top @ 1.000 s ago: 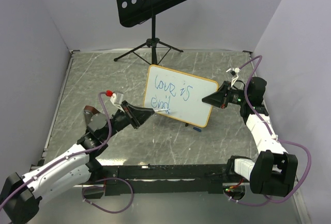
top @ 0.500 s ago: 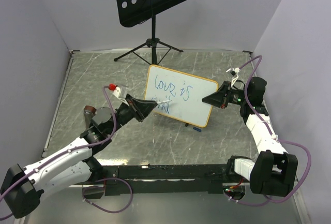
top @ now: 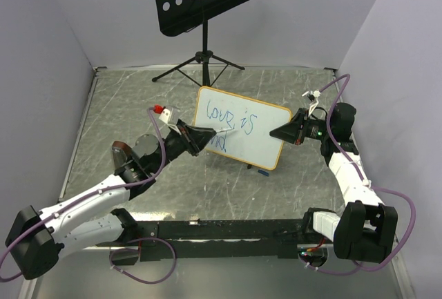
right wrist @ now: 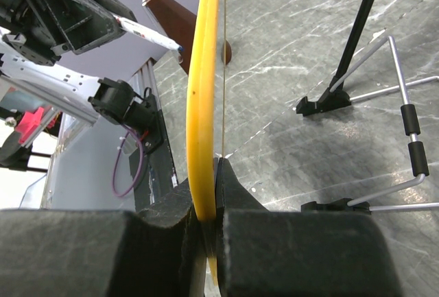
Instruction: Write a sentence on the whiteboard
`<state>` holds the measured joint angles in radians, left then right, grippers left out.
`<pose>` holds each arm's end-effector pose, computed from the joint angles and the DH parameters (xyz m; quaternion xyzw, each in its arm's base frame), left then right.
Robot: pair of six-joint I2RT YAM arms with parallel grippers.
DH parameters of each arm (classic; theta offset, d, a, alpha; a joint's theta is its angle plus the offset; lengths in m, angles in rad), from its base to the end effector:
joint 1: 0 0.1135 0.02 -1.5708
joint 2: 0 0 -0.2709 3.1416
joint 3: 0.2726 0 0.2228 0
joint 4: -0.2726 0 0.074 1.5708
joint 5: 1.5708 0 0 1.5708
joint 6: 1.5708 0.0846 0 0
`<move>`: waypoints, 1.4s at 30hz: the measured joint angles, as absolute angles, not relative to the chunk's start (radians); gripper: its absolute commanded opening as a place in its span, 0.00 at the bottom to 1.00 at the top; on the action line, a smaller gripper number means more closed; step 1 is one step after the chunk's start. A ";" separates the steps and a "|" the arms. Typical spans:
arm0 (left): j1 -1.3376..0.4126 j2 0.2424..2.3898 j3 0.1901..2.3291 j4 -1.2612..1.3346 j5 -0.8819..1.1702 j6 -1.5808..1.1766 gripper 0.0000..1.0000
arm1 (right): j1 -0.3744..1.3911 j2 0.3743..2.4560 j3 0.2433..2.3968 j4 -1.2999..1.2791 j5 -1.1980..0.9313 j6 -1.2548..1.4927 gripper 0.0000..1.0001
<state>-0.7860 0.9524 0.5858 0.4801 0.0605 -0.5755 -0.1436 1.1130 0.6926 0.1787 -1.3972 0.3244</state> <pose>0.1675 -0.1750 0.3313 0.0924 0.6595 -0.4850 0.5668 0.2165 0.0529 0.3025 -0.2460 0.6783 0.5468 0.4246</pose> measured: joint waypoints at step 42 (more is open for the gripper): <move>-0.794 1.007 0.590 0.365 0.020 -0.539 0.01 | -0.144 1.113 0.693 0.179 -1.379 0.321 0.00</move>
